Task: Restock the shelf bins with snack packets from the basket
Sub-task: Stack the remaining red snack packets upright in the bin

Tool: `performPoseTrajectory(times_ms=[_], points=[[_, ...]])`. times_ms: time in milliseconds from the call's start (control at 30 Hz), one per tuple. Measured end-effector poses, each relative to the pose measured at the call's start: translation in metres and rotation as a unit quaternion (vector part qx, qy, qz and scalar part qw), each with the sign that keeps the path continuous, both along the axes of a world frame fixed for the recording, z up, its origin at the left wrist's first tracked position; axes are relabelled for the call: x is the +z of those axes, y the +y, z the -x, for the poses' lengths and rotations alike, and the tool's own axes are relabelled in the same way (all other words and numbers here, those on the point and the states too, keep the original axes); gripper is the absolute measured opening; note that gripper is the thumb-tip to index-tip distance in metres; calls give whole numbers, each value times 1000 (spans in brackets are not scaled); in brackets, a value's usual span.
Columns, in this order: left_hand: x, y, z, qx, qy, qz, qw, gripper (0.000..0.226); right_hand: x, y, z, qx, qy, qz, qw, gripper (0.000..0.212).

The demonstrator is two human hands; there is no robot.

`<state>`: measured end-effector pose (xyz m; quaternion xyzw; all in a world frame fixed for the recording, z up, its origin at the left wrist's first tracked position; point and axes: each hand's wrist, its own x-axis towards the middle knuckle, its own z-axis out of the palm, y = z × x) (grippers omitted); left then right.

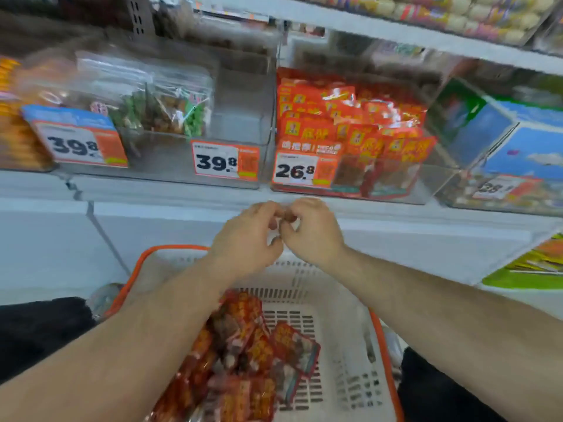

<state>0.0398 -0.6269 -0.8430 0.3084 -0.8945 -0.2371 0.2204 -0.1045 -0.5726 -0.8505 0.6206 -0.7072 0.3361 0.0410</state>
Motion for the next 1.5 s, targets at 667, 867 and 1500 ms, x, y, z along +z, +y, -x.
performPoseTrajectory(times_ms=[667, 867, 1500], points=[[-122, -62, -93, 223, -111, -275, 929, 22, -219, -6, -128, -200, -373, -441, 792, 27], [-127, -57, -104, 251, -123, -292, 915, 23, -229, -22, -137, -247, -479, -430, 725, 94], [-122, -47, -94, 196, -113, -311, 923, 23, -182, 23, -59, -136, -411, -457, 777, 7]])
